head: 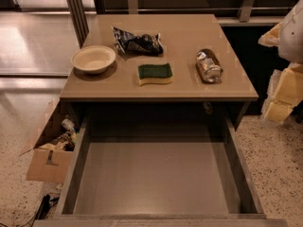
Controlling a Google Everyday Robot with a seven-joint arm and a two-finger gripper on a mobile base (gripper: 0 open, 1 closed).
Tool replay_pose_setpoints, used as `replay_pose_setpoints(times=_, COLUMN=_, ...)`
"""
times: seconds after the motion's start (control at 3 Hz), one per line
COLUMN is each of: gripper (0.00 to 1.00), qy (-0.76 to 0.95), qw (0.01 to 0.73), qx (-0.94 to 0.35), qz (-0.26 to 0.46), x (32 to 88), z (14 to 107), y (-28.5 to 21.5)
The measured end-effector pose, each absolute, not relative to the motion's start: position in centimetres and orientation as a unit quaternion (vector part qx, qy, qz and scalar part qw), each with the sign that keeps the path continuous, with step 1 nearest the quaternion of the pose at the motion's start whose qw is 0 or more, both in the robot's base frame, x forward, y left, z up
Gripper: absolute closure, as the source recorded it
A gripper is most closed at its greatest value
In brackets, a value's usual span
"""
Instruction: Place sponge into top drawer
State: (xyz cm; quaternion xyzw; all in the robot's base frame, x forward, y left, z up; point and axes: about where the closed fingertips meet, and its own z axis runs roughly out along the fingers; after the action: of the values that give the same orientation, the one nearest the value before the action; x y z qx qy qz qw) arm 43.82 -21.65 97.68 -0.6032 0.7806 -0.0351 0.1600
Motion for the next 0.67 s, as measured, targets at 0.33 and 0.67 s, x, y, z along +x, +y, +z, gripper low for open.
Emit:
replay_pose_setpoints(times=0.33, gripper=0.00, qy=0.776, qw=0.170, qx=-0.606, qz=-0.040, x=44.7, z=97.9, y=-21.4)
replay_pose_setpoints(times=0.67, gripper=0.00, qy=0.759, qw=0.188, qx=-0.621, qz=-0.052, x=48.7, z=97.8, y=-20.1)
